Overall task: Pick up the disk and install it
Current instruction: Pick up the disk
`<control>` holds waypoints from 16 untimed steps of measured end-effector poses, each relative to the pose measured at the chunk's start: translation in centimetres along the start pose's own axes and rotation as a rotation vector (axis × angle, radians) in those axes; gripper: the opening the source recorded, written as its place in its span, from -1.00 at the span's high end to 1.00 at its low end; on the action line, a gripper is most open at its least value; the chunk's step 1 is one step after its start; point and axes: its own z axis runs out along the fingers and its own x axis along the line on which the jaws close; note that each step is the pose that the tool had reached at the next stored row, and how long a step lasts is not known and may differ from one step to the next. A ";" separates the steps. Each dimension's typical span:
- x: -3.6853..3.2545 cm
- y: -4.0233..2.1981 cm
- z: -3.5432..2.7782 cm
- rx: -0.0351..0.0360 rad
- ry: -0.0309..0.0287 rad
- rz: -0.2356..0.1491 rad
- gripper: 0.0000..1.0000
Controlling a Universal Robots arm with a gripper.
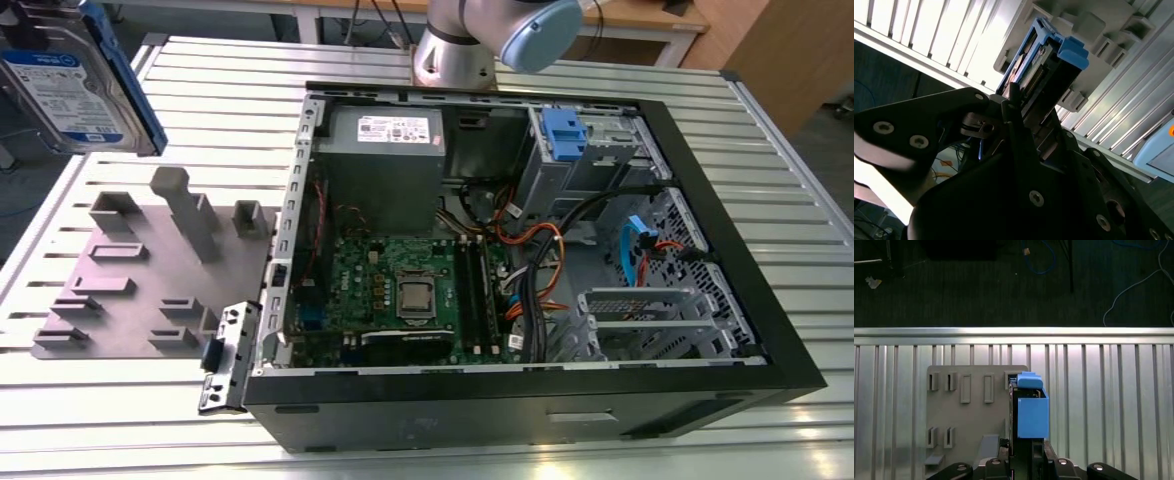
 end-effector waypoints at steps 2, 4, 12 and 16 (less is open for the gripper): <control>0.00 0.00 -0.05 -0.0002 0.0001 0.000 0.30; -0.01 0.00 -0.08 -0.0002 0.0000 0.000 0.30; -0.01 0.01 -0.25 -0.0004 0.0002 0.000 0.30; -0.03 0.02 -0.65 -0.0003 0.0002 0.000 0.30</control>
